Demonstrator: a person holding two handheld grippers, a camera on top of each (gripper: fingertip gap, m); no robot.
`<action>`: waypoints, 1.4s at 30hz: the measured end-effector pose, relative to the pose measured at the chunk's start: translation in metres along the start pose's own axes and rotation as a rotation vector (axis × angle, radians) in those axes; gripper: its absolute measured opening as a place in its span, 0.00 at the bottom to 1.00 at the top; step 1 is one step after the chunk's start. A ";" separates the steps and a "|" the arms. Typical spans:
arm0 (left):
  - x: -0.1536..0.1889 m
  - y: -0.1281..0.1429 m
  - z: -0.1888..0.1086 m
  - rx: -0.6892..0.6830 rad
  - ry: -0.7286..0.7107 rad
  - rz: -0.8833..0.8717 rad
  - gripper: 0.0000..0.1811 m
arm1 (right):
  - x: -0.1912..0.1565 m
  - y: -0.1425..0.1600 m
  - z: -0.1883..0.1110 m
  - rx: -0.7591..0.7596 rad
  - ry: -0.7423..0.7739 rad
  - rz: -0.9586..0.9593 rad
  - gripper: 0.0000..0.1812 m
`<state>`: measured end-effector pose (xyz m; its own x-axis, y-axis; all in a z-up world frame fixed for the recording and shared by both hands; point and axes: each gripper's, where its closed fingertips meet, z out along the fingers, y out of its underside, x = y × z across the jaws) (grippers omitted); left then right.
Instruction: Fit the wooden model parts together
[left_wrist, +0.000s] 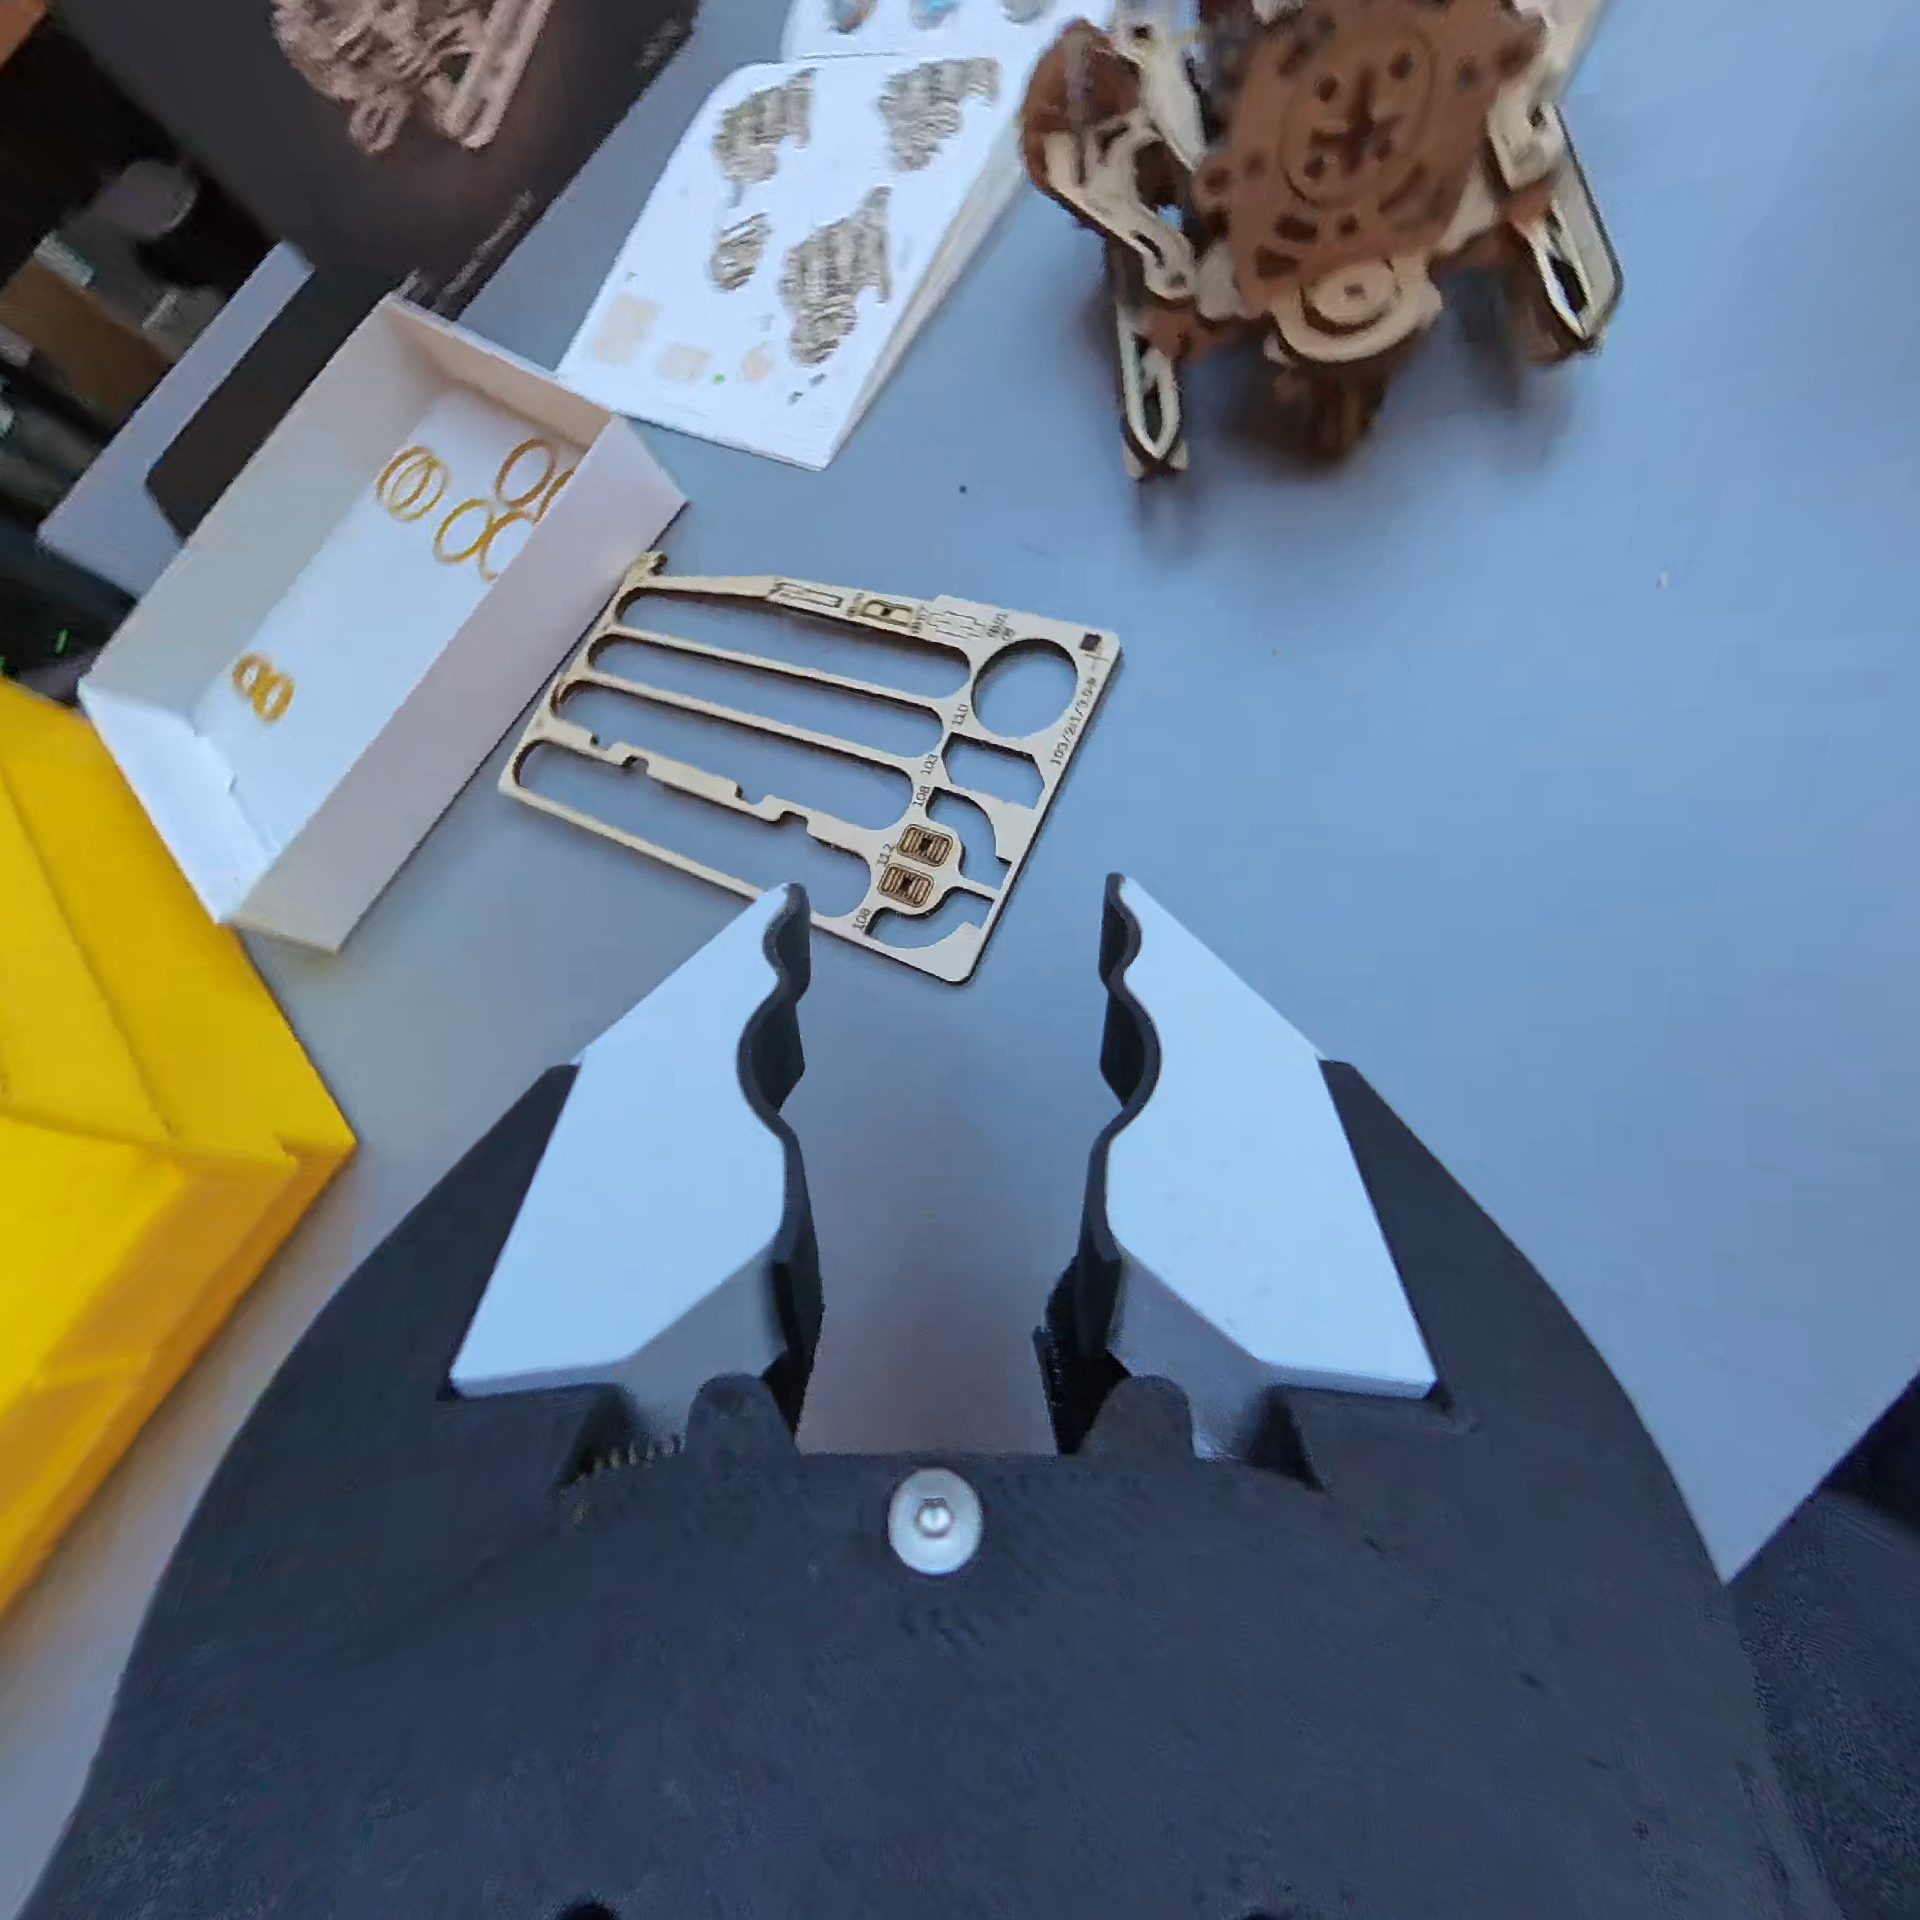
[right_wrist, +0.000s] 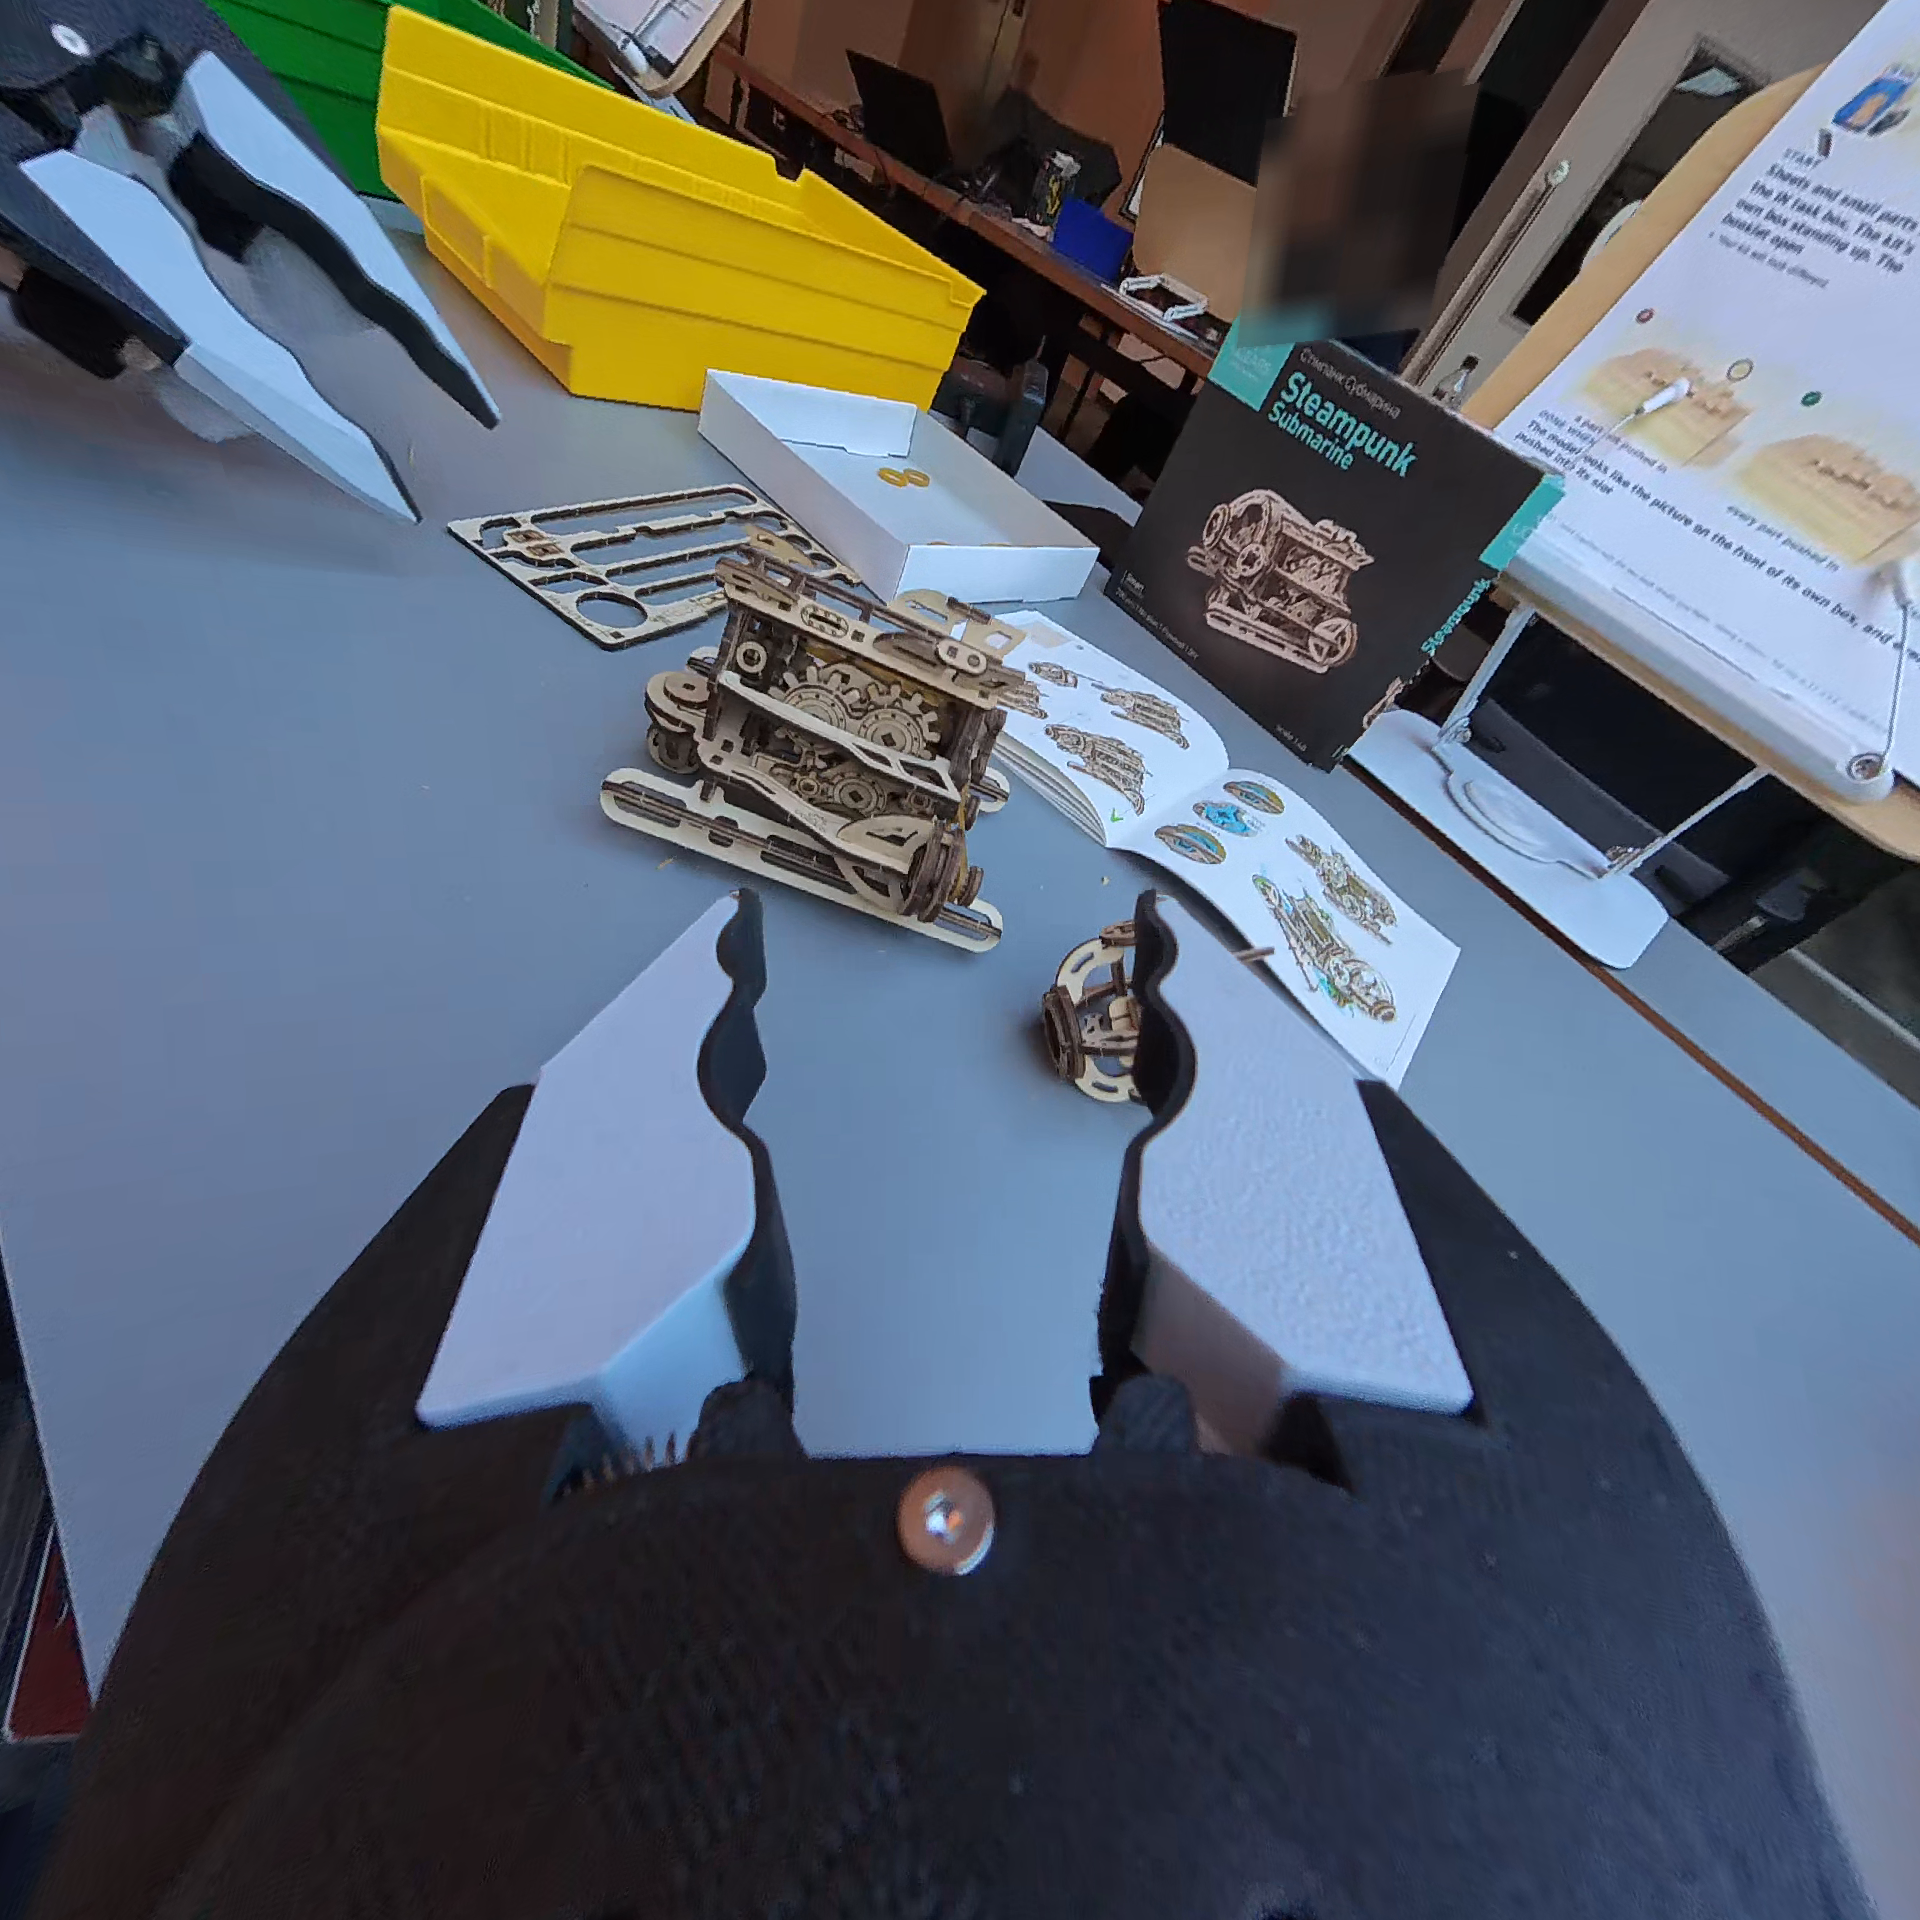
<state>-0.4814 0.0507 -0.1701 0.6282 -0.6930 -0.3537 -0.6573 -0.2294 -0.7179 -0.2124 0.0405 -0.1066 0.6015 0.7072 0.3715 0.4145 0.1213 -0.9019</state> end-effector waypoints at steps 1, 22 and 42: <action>0.001 0.001 0.003 -0.013 0.046 0.060 0.30 | 0.000 0.002 -0.001 -0.005 -0.008 0.007 0.39; -0.007 0.024 0.024 -0.305 0.486 0.177 0.28 | 0.003 0.006 -0.021 0.000 0.008 0.005 0.39; 0.007 0.017 0.018 -0.269 0.458 0.219 0.17 | 0.006 0.019 -0.024 -0.030 -0.005 0.025 0.39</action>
<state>-0.4809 0.0541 -0.1951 0.2609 -0.9555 -0.1379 -0.8722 -0.1720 -0.4580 -0.1846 0.0303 -0.1167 0.6084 0.7131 0.3483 0.4202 0.0828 -0.9036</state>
